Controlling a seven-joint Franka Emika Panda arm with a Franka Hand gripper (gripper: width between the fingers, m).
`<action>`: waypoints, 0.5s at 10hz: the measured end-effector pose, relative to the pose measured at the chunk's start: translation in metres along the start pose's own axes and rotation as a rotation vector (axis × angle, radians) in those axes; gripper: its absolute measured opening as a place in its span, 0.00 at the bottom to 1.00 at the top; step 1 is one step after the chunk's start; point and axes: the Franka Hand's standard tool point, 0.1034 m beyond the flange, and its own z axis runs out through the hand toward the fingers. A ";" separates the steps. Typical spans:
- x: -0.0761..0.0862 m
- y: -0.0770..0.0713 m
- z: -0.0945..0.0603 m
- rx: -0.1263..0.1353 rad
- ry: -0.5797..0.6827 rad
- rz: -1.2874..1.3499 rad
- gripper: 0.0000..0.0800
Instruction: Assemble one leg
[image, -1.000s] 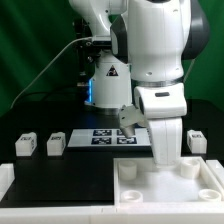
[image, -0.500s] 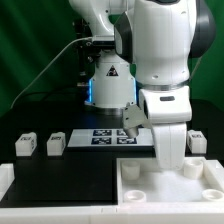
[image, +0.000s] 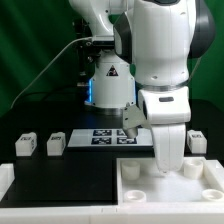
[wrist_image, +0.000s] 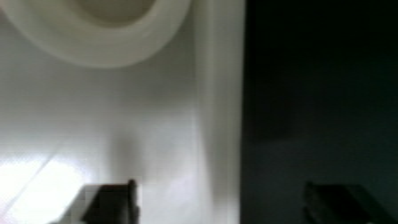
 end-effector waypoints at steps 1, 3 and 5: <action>0.000 0.000 0.000 0.000 0.000 0.000 0.73; -0.001 0.000 0.001 0.001 0.000 0.001 0.79; -0.001 0.000 0.001 0.002 0.000 0.002 0.81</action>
Offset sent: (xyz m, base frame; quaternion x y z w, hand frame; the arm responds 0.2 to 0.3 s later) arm 0.0000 0.0000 0.0000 0.0000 0.0000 0.0000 1.0000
